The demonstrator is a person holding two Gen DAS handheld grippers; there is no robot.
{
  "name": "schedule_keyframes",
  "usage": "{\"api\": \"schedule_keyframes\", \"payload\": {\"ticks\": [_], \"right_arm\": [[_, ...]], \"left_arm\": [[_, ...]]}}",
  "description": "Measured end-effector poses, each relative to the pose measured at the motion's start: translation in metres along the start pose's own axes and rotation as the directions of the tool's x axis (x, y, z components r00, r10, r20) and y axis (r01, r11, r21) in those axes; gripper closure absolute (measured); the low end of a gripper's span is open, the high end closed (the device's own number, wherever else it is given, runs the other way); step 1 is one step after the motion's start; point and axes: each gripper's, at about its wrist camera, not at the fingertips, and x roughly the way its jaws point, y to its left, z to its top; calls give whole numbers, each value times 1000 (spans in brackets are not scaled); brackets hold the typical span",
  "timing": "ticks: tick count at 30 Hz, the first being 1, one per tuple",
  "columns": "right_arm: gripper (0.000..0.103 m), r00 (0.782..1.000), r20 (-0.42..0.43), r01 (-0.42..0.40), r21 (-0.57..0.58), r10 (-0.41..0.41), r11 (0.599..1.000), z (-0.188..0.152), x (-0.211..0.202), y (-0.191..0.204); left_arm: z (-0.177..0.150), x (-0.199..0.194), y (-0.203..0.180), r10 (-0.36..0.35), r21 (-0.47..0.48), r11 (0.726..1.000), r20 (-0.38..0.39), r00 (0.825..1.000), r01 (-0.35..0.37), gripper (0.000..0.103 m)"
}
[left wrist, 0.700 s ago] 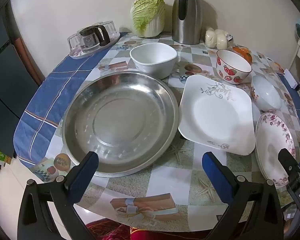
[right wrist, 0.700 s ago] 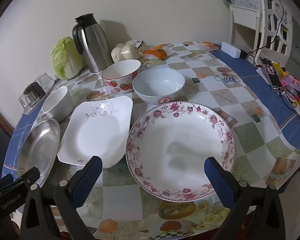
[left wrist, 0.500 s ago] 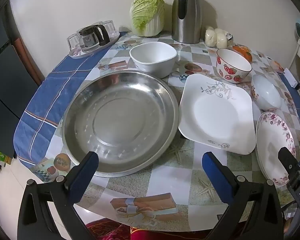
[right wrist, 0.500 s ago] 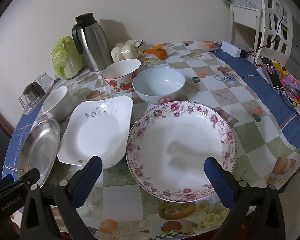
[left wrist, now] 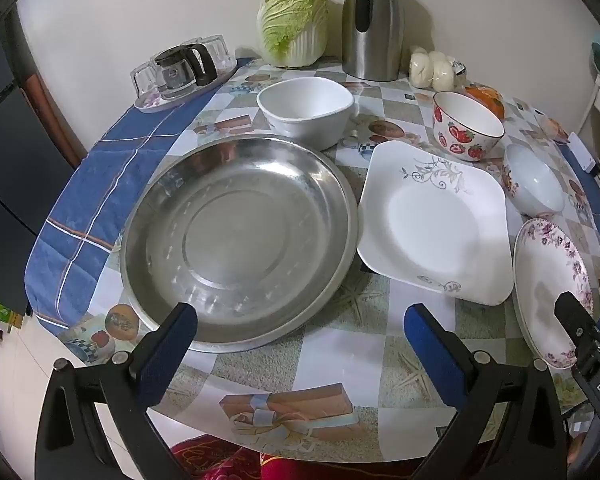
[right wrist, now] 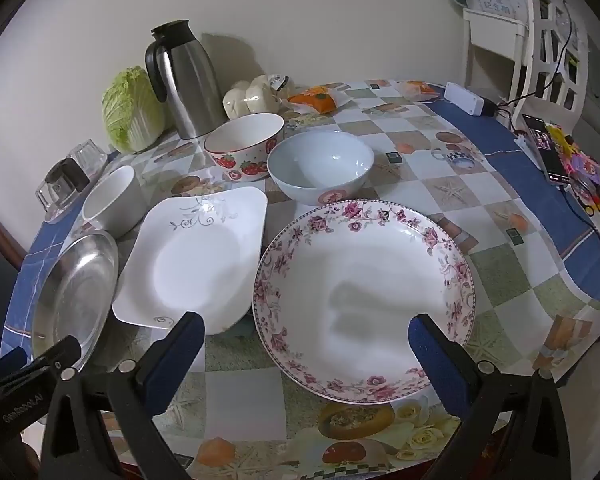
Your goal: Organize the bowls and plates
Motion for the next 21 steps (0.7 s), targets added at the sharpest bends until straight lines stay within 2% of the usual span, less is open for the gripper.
{"api": "schedule_keyframes", "payload": {"ticks": [21], "right_arm": [[0, 1000, -11, 8, -6, -8, 1000, -1, 2, 2]], "left_arm": [[-1, 3, 1, -4, 1, 1000, -17, 1000, 4, 0]]}}
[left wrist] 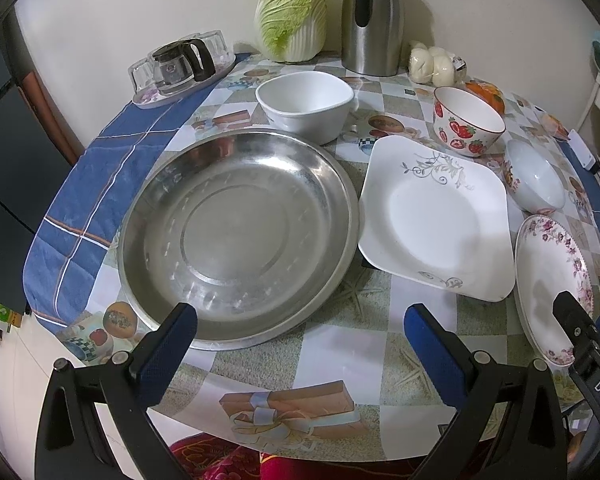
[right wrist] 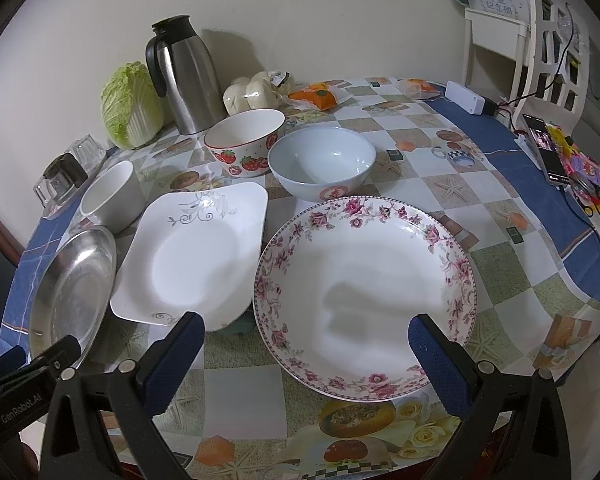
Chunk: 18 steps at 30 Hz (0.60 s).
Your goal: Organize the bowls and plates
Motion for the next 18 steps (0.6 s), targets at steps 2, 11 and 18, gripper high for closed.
{"api": "schedule_keyframes", "payload": {"ticks": [2, 11, 18], "right_arm": [[0, 1000, 0, 0, 0, 0, 1000, 0, 0, 0], [0, 1000, -2, 1, -4, -1, 1000, 0, 0, 1], [0, 1000, -4, 2, -7, -2, 1000, -1, 1, 2]], "left_arm": [[0, 0, 1, 0, -1, 1000, -2, 1000, 0, 0], [1, 1, 1, -1, -2, 1000, -9, 1000, 1, 0], [0, 4, 2, 0, -3, 1000, -20, 1000, 0, 0]]}}
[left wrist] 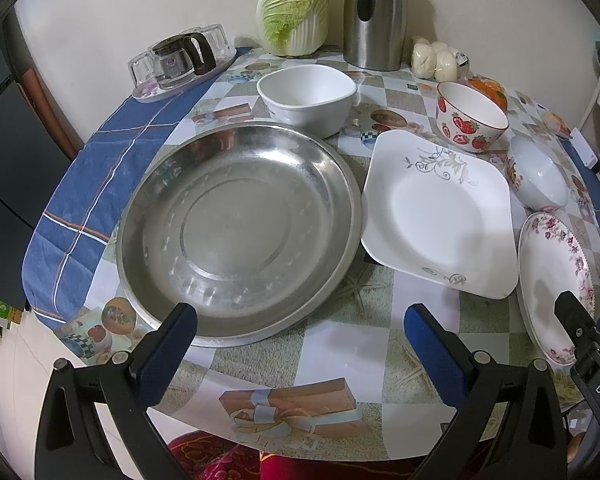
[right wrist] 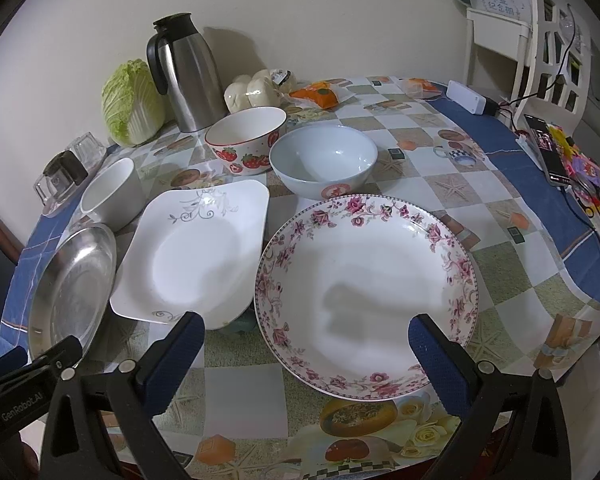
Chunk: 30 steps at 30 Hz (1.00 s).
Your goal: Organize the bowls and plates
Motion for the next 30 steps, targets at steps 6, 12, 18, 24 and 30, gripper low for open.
{"api": "schedule_keyframes", "payload": {"ticks": [6, 12, 18, 24, 30], "right_arm": [[0, 1000, -2, -1, -2, 1, 1000, 0, 1, 0], [0, 1000, -2, 0, -2, 0, 1000, 0, 1, 1], [0, 1000, -2, 0, -2, 0, 1000, 0, 1, 1], [0, 1000, -2, 0, -2, 0, 1000, 0, 1, 2], [0, 1000, -3, 1, -2, -1, 1000, 0, 1, 2]], "left_arm": [[0, 1, 1, -1, -3, 1000, -5, 1000, 1, 0], [0, 1, 2, -1, -4, 1000, -7, 1000, 1, 0], [1, 1, 2, -1, -4, 1000, -7, 1000, 1, 0], [1, 1, 2, -1, -4, 1000, -7, 1000, 1, 0], [1, 1, 2, -1, -4, 1000, -7, 1000, 1, 0]]}}
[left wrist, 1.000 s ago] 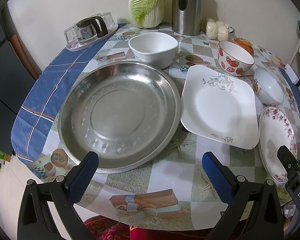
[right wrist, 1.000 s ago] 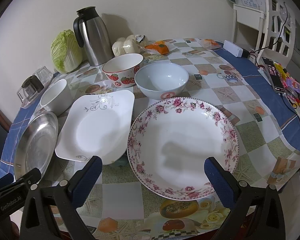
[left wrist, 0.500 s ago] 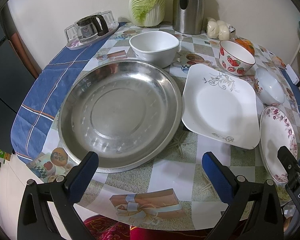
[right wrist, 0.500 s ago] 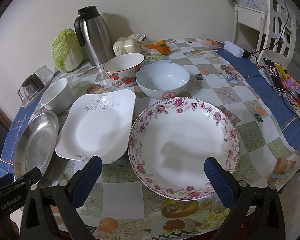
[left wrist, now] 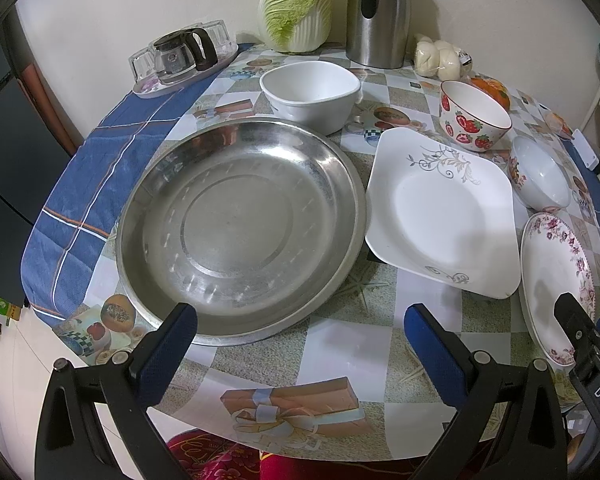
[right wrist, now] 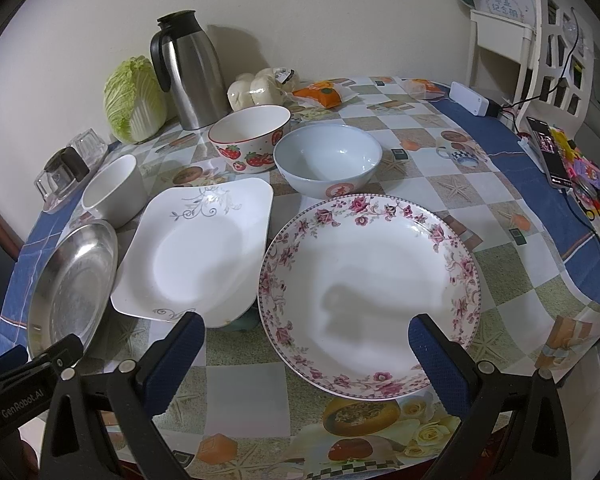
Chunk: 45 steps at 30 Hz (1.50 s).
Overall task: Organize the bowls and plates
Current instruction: 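Move both grippers to the steel tray rim and close on it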
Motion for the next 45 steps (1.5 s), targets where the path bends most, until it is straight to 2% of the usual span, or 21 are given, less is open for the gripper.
{"api": "schedule_keyframes", "payload": {"ticks": [5, 9, 14, 18, 23, 27, 30, 32, 34, 36, 38, 40, 42, 44, 45], "right_arm": [[0, 1000, 1, -3, -9, 3, 1000, 0, 1, 2], [0, 999, 21, -28, -35, 29, 999, 5, 2, 16], [0, 996, 39, -78, -104, 82, 992, 10, 6, 47], [0, 988, 38, -141, -169, 149, 975, 8, 11, 78], [0, 975, 4, -214, -255, 222, 943, 2, 18, 117], [0, 966, -6, -246, -310, 257, 918, -3, 23, 143], [1, 962, -8, -260, -340, 274, 904, -1, 29, 158], [2, 959, -5, -266, -350, 282, 898, -1, 32, 166], [4, 958, -6, -270, -359, 288, 893, 1, 36, 175], [11, 956, -14, -278, -363, 293, 889, 5, 40, 180], [12, 954, -17, -286, -356, 300, 890, 10, 43, 183], [14, 960, -53, -275, -330, 273, 903, 17, 46, 185], [15, 949, -71, -315, -288, 308, 904, 25, 43, 183], [15, 946, -58, -322, -279, 319, 905, 31, 38, 182], [17, 945, -49, -323, -281, 322, 904, 33, 36, 182]], "left_arm": [[-1, 2, 7, -5, -19, 1000, -2, 1000, 5, 0], [3, 2, 35, -2, -138, 990, 21, 1000, 5, 0], [5, 6, 86, 23, -329, 944, 57, 998, -3, 0], [4, 15, 114, 28, -414, 910, 62, 998, 0, 0], [5, 29, 138, 16, -460, 888, 94, 995, 29, 0], [10, 47, 146, -48, -456, 888, 31, 998, 57, 0], [12, 54, 150, -17, -457, 889, 16, 1000, 22, 0], [14, 60, 156, -26, -477, 878, 16, 1000, 30, 1], [15, 66, 160, -30, -491, 871, 5, 1000, 29, 5], [16, 70, 163, -15, -490, 872, -6, 1000, 10, 15], [17, 75, 166, -4, -490, 872, -16, 1000, -5, 18], [18, 80, 169, -4, -496, 868, -23, 1000, -8, 27], [18, 86, 172, -11, -500, 866, -51, 999, -16, 34], [18, 88, 173, -12, -498, 867, -63, 998, -21, 36], [19, 88, 173, -14, -496, 868, -63, 998, -19, 41]]}}
